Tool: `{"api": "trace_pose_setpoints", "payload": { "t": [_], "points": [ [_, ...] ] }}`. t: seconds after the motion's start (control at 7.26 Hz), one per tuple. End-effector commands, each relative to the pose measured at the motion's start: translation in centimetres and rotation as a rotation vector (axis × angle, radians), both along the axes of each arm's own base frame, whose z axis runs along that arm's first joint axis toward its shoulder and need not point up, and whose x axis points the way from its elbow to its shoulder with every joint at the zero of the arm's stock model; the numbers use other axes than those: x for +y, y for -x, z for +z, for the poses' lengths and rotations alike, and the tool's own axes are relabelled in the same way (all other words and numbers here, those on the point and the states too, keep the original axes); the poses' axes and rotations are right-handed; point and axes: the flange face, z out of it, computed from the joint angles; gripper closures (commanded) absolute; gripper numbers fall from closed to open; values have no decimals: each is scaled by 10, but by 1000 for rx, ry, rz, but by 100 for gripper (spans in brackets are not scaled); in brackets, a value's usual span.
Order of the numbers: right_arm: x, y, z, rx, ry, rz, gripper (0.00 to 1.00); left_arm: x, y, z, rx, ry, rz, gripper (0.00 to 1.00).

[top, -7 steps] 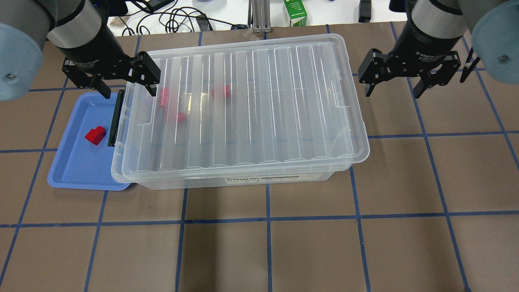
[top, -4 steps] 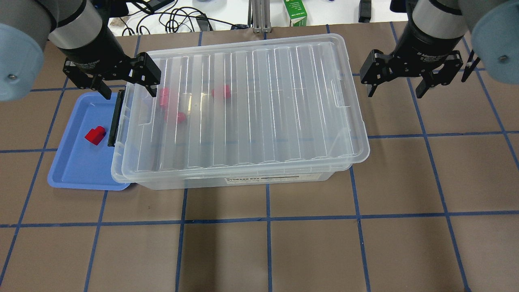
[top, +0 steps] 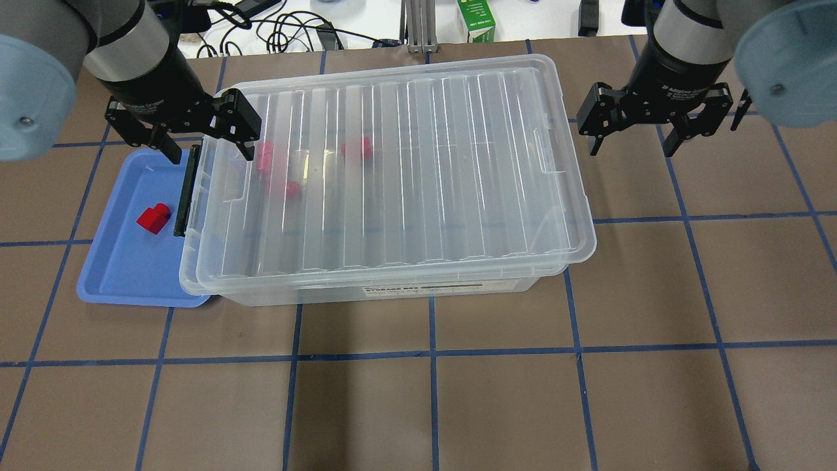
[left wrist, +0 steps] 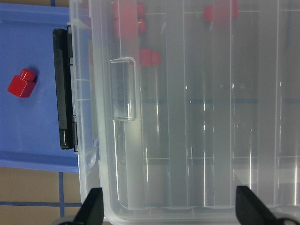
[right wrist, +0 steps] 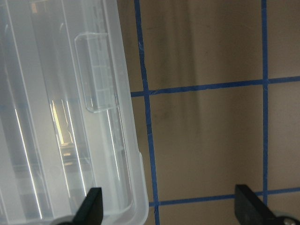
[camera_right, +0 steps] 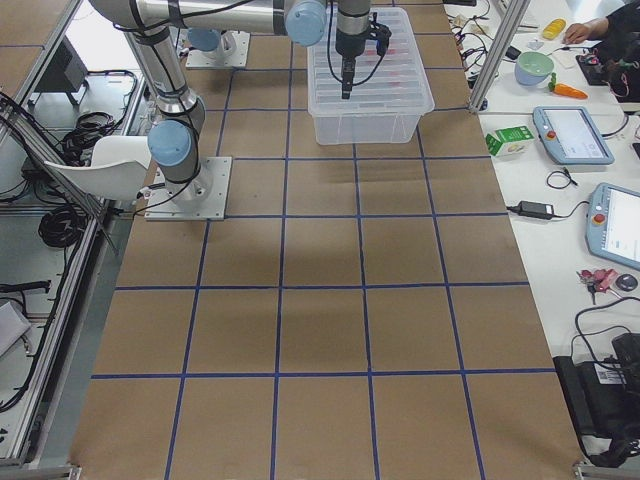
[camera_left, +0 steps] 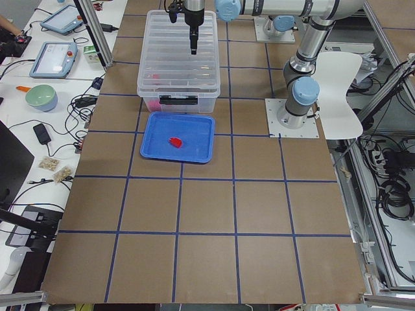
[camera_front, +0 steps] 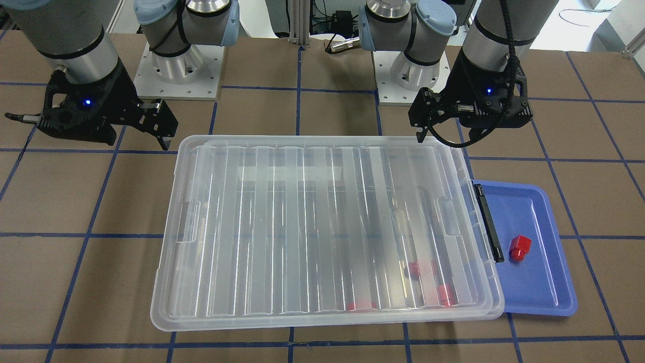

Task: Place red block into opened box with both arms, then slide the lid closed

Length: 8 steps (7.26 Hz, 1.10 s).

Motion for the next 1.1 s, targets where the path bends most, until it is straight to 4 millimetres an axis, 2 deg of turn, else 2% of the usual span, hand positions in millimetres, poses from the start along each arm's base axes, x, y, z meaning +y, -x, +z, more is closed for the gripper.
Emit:
{"api": "trace_pose_setpoints", "payload": {
  "t": [0.0, 0.28, 0.55, 0.69, 0.83, 0.96],
  "points": [
    [-45, -2, -49, -7, 9, 8, 0, 0, 0, 1, 1, 2, -2, 0],
    [-61, -2, -78, -15, -1, 13, 0, 0, 0, 1, 1, 2, 0, 0],
    [-66, -2, -86, -15, -14, 14, 0, 0, -2, 1, -2, 2, -5, 0],
    [-67, -2, -94, -14, -28, 14, 0, -4, -14, 1, -4, 1, 12, 0],
    [-68, -2, -96, -16, -32, 14, 0, -9, -41, -4, -8, -13, -7, 0],
    [-69, -2, -98, -18, -35, 14, 0, -14, -76, -8, -7, -23, -44, 0]
  ]
}}
